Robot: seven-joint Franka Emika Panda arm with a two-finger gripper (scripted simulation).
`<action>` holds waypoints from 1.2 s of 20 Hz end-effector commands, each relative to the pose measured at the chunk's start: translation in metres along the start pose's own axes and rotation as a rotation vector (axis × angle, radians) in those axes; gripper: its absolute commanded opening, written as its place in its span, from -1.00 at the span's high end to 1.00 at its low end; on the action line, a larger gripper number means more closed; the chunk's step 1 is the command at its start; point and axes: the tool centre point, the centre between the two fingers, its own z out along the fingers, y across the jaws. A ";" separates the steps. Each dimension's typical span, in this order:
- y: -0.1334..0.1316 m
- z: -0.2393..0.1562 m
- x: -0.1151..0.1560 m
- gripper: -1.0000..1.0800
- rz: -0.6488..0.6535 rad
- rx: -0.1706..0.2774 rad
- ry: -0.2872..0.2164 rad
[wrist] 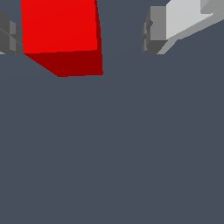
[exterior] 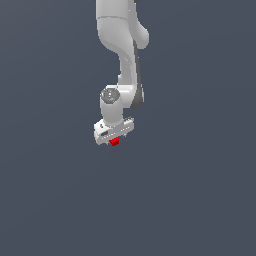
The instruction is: Pick up the red cube and move it to a goal position.
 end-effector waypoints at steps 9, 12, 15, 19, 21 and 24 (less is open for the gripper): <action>0.009 0.013 -0.006 1.00 -0.053 -0.003 0.004; 0.009 0.013 -0.006 1.00 -0.053 -0.003 0.004; 0.009 0.013 -0.006 1.00 -0.053 -0.003 0.004; 0.009 0.013 -0.007 1.00 -0.052 -0.003 0.004; 0.009 0.012 -0.006 1.00 -0.052 -0.003 0.004; 0.009 0.006 -0.005 1.00 -0.052 -0.003 0.004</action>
